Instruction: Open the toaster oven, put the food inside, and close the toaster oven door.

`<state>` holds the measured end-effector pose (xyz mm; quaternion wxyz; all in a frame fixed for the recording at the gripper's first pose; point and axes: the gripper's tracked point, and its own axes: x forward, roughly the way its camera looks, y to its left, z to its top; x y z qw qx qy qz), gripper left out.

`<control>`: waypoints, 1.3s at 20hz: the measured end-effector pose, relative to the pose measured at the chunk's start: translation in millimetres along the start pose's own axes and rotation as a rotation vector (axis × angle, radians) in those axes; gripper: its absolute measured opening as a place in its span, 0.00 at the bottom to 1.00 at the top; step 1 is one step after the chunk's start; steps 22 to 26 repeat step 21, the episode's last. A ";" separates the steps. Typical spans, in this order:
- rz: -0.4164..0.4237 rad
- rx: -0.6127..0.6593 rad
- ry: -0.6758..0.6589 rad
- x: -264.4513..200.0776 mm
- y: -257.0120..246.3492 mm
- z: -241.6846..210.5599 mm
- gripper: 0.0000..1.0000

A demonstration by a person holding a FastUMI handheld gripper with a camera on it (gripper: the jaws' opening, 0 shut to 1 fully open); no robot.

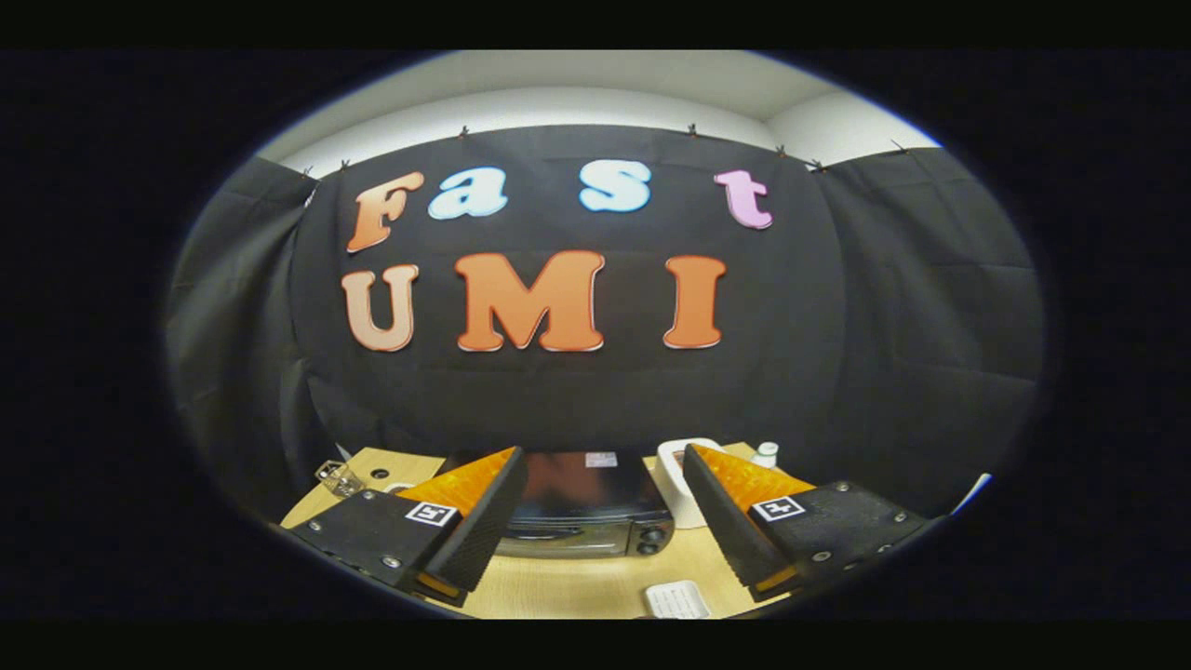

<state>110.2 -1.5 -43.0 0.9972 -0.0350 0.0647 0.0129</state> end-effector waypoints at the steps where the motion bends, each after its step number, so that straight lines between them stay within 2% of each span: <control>1: -0.010 -0.002 -0.016 -6.0 -7.5 10.7 0.99; 7: -0.040 -0.026 -0.032 -39.3 -42.0 45.9 0.99; 11: -0.030 -0.005 -0.044 -48.7 -38.4 52.4 0.99; 26: -0.052 0.007 -0.049 -59.2 -44.8 51.3 0.99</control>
